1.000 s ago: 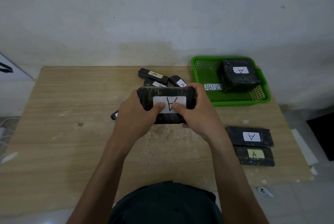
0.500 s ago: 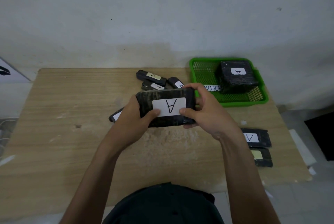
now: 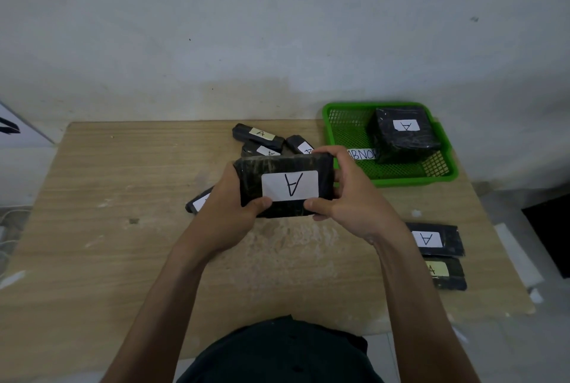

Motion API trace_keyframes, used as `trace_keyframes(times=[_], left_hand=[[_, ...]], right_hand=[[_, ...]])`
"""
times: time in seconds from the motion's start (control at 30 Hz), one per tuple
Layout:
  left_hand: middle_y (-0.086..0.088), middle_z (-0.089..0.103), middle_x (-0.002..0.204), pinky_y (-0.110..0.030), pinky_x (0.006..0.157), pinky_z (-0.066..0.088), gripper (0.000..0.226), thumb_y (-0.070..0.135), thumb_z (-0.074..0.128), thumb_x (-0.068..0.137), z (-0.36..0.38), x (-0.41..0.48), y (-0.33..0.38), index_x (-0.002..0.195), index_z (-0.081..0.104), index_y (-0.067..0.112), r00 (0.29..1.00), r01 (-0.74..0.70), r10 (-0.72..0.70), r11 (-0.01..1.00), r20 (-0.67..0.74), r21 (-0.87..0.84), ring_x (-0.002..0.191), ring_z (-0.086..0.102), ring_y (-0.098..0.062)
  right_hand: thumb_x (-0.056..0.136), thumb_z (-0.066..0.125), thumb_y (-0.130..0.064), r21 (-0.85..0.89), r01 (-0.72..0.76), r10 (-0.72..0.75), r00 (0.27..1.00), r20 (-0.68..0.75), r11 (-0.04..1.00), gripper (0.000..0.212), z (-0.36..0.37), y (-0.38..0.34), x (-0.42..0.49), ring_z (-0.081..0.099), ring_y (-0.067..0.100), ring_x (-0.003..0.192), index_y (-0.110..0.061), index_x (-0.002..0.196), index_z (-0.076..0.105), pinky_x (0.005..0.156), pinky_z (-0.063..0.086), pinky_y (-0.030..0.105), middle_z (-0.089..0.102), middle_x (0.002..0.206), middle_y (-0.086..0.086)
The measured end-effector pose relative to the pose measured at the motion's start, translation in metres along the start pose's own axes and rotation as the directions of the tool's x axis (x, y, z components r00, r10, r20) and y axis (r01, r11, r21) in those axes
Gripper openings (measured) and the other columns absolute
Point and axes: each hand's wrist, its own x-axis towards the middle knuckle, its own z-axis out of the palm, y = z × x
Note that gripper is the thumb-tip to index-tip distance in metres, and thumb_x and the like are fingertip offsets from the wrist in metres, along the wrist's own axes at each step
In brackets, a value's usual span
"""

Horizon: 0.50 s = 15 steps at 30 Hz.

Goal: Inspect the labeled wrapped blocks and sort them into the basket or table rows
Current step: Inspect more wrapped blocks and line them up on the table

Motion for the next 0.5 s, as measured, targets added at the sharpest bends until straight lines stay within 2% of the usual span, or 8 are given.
trace_keyframes(times=[0.1,0.17,0.23,0.27,0.4,0.5], left_hand=[[0.006,0.059,0.111,-0.019,0.076,0.045,0.045,0.007,0.067,0.083,0.005,-0.001,0.001,0.119,0.044,0.022,0.999,0.005,-0.007,0.998,-0.039,-0.061,0.105,0.057,-0.011],[0.006,0.061,0.108,-0.02,0.074,0.047,0.042,0.011,0.068,0.083,0.01,-0.002,0.005,0.119,0.048,0.021,0.996,0.009,-0.022,0.99,-0.087,-0.143,0.101,0.059,-0.008],[0.004,0.065,0.103,-0.026,0.077,0.051,0.031,0.017,0.067,0.084,0.016,-0.003,0.01,0.112,0.055,0.02,0.988,0.012,-0.048,0.971,-0.147,-0.24,0.097,0.062,-0.01],[0.003,0.066,0.101,-0.029,0.078,0.052,0.026,0.02,0.067,0.084,0.018,-0.004,0.012,0.108,0.057,0.02,0.982,0.015,-0.067,0.961,-0.179,-0.277,0.096,0.063,-0.012],[0.0,0.067,0.099,-0.034,0.08,0.053,0.02,0.02,0.064,0.086,0.021,-0.003,0.011,0.106,0.059,0.017,0.967,0.018,-0.099,0.945,-0.233,-0.327,0.096,0.064,-0.018],[-0.002,0.066,0.103,-0.041,0.085,0.053,0.019,0.022,0.064,0.086,0.022,-0.006,0.011,0.105,0.058,0.02,0.972,0.015,-0.096,0.936,-0.215,-0.351,0.099,0.064,-0.02]], right_hand=[[0.075,0.071,0.003,-0.054,0.011,-0.013,0.999,-0.042,0.998,0.061,0.004,0.005,0.001,0.065,0.018,0.095,-0.044,0.102,0.043,0.069,0.061,0.041,0.062,0.107,-0.001],[0.077,0.073,-0.004,0.002,0.001,-0.001,0.996,-0.092,1.0,0.051,0.011,0.01,0.003,0.065,0.012,0.095,-0.038,0.103,0.045,0.071,0.058,0.033,0.064,0.104,-0.004],[0.079,0.072,-0.004,0.09,0.003,0.008,0.992,-0.129,0.996,0.045,0.018,0.013,0.003,0.064,0.003,0.089,-0.032,0.106,0.049,0.067,0.051,0.021,0.065,0.101,-0.008],[0.079,0.071,-0.003,0.099,0.014,0.001,0.989,-0.149,0.995,0.044,0.021,0.015,0.002,0.064,0.002,0.087,-0.029,0.109,0.051,0.066,0.049,0.019,0.066,0.101,-0.007],[0.08,0.072,-0.005,0.07,0.044,-0.029,0.979,-0.201,0.997,0.041,0.027,0.017,0.002,0.065,0.01,0.091,-0.028,0.108,0.053,0.072,0.051,0.029,0.067,0.101,-0.006],[0.085,0.068,-0.01,0.109,0.043,-0.023,0.985,-0.173,0.993,0.031,0.025,0.015,0.002,0.064,0.005,0.088,-0.03,0.104,0.054,0.068,0.047,0.022,0.067,0.097,-0.01]])
